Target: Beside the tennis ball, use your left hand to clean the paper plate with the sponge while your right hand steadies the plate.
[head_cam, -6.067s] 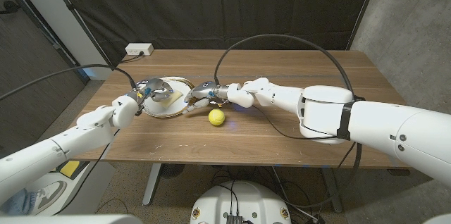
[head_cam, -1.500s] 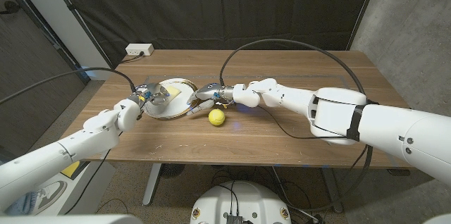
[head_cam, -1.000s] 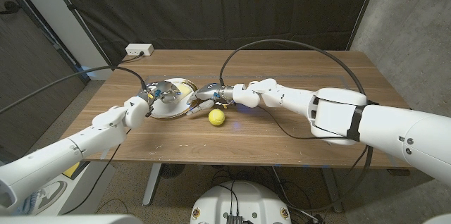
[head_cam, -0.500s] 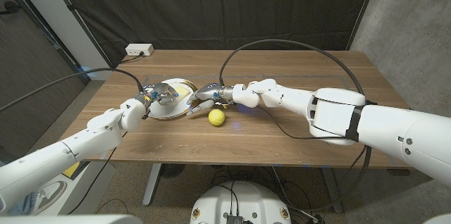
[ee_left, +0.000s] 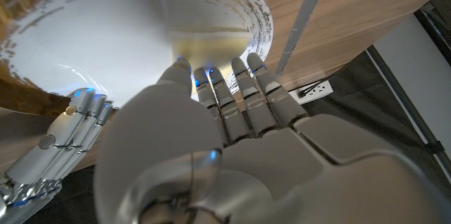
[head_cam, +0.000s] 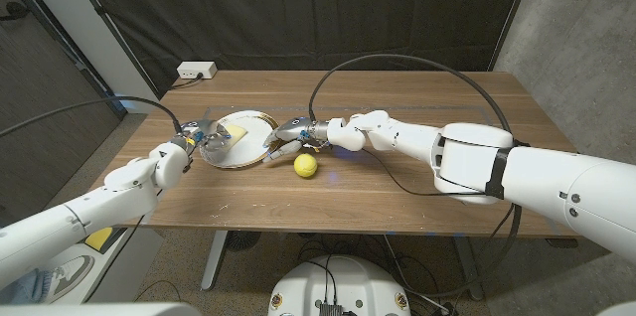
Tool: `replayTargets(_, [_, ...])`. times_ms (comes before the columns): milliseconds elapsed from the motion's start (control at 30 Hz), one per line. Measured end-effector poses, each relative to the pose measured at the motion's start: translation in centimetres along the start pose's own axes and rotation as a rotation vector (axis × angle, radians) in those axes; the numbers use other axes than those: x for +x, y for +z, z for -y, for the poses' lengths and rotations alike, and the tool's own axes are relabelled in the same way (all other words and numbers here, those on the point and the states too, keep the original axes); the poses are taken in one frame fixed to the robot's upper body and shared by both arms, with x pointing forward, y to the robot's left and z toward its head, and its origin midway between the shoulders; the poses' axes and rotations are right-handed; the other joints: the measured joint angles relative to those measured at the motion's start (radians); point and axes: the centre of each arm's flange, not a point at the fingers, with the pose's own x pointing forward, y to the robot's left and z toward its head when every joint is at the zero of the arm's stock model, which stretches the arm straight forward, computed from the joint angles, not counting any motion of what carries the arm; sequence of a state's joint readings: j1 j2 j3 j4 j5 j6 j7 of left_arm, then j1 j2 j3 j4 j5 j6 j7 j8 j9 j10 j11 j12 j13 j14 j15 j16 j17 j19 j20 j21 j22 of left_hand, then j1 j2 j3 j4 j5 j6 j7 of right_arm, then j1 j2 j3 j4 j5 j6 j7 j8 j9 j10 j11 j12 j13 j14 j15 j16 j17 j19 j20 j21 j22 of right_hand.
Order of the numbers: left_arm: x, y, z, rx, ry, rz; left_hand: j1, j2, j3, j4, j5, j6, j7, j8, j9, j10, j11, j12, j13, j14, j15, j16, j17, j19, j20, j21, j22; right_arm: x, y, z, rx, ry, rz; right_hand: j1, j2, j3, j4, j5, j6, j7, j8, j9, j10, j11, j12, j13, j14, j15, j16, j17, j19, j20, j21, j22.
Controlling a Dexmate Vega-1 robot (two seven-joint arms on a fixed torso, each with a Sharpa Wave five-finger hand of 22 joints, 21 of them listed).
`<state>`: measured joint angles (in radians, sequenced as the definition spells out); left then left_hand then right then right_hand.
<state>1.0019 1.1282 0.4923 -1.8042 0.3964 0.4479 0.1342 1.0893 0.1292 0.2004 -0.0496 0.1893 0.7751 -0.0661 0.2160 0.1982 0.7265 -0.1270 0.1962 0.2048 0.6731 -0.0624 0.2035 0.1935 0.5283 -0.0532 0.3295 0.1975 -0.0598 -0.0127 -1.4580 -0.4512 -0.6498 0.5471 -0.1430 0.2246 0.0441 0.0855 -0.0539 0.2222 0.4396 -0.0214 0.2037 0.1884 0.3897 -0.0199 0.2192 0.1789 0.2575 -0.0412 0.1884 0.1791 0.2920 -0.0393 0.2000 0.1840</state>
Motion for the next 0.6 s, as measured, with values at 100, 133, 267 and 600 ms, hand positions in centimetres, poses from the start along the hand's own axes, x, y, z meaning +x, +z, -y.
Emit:
replayTargets(100, [-0.1,-0.2,-0.1,-0.001,0.002,-0.004,0.0,0.0,0.0,0.0,0.0,0.0,0.0,0.0,0.0,0.0,0.0,0.0,0.0,0.0,0.0,0.0,0.0,0.0,0.0,0.0,0.0,0.0,-0.1,0.0,0.001,0.001,-0.002,0.0,0.0,0.0,0.0,0.0,0.0,0.0,0.0,-0.001,0.0,0.0,0.0,0.0,0.0,0.0,0.0,0.0,0.0,0.0,0.003,-0.001])
replayTargets(133, [-0.1,-0.1,-0.1,-0.002,0.003,-0.004,0.0,0.0,0.0,0.0,0.0,0.0,0.0,0.0,0.0,0.0,0.0,0.0,0.0,0.0,0.0,0.0,0.0,0.0,0.0,0.0,0.0,0.0,-0.1,-0.1,0.002,0.001,-0.002,0.0,0.0,0.0,0.0,0.0,0.0,0.0,0.0,-0.001,0.0,0.0,0.0,0.0,0.0,0.0,0.0,0.0,0.0,0.0,0.003,-0.001])
replayTargets(267, [-0.1,-0.1,-0.2,-0.003,0.006,0.0,0.0,0.0,0.0,0.0,0.0,0.0,0.0,0.0,0.001,0.0,0.0,0.0,0.0,0.0,0.0,0.0,0.0,0.0,0.0,0.0,0.0,0.0,-0.1,-0.1,0.002,0.001,-0.003,0.0,0.0,0.0,0.0,0.0,0.0,0.0,0.0,-0.001,0.0,0.0,0.0,0.0,0.0,0.0,0.0,0.0,0.004,-0.004,0.004,-0.001])
replayTargets(600, [0.4,2.3,-0.3,-0.001,0.019,0.077,0.0,0.0,0.0,0.0,0.0,0.0,0.0,0.0,0.001,0.0,0.0,0.0,0.0,0.0,0.0,0.0,0.0,0.0,0.0,0.0,0.0,-0.4,-0.1,-0.3,0.007,-0.013,0.001,0.0,0.0,0.0,0.0,0.0,0.0,0.0,-0.003,-0.001,0.0,0.0,0.0,-0.003,0.0,0.0,0.0,0.0,0.003,-0.004,0.003,-0.001])
